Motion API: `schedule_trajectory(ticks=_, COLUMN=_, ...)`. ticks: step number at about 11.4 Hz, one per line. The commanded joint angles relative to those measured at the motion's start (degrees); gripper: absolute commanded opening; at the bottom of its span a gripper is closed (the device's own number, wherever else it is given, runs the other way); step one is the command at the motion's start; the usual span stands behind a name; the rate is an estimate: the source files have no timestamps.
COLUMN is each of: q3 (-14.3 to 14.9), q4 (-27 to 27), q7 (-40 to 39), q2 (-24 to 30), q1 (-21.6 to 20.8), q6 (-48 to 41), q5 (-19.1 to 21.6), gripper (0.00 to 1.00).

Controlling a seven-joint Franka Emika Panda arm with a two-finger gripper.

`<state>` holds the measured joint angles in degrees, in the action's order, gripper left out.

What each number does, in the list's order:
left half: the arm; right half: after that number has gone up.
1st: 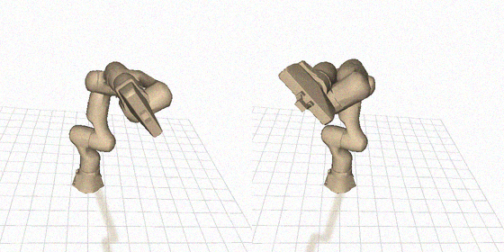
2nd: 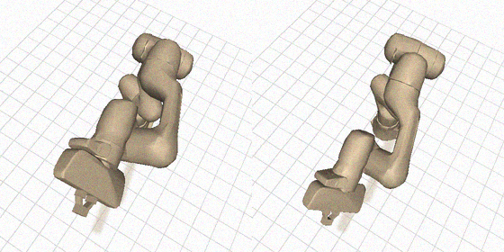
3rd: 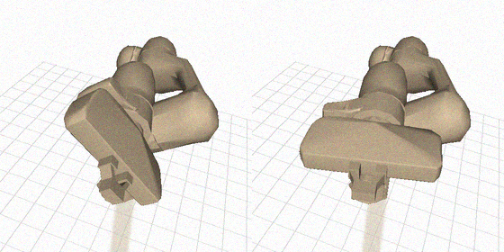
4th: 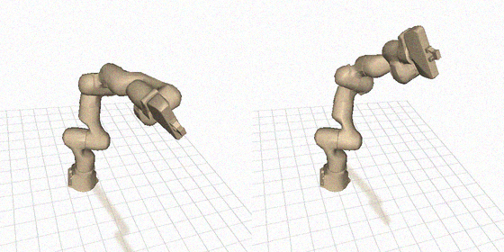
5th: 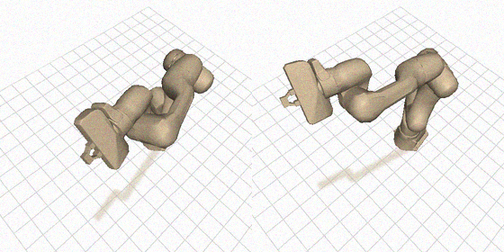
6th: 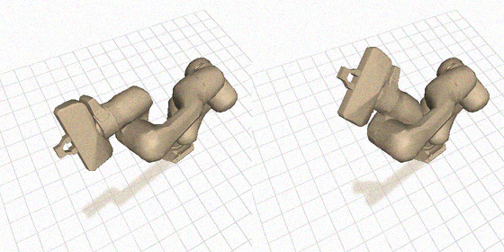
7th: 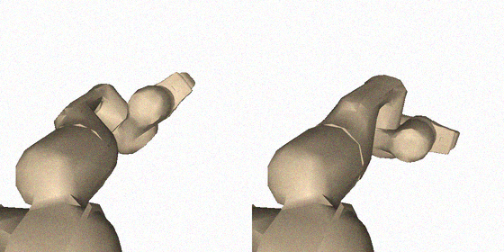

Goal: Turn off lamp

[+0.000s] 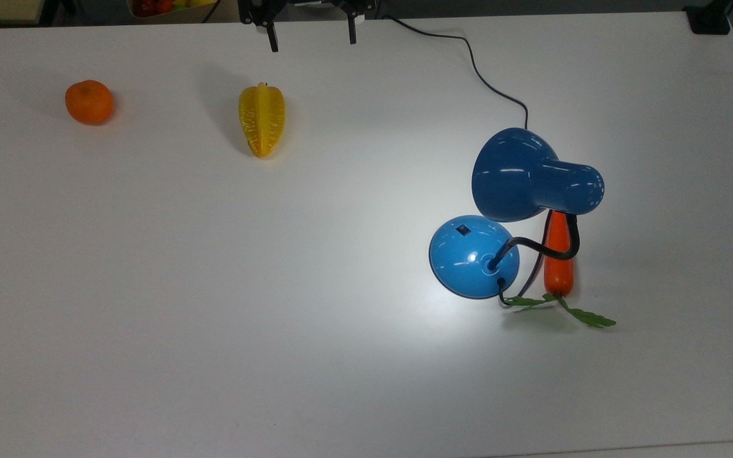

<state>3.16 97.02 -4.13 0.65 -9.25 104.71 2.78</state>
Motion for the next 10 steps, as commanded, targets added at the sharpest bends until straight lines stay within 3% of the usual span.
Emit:
schedule_trajectory(ticks=1, q3=-0.08, q4=0.98, q7=-0.36, q2=0.58, q1=-0.24, q6=0.75, q5=-0.84, gripper=1.00)
schedule_trajectory(ticks=8, q3=-0.08, q4=1.24, q7=-1.15, q2=0.49, q1=-0.33, q6=1.02, q5=-0.84, gripper=1.00)
schedule_trajectory(ticks=10, q3=-0.08, q4=1.24, q7=-1.15, q2=0.49, q1=-0.33, q6=1.11, q5=-0.76, gripper=0.90)
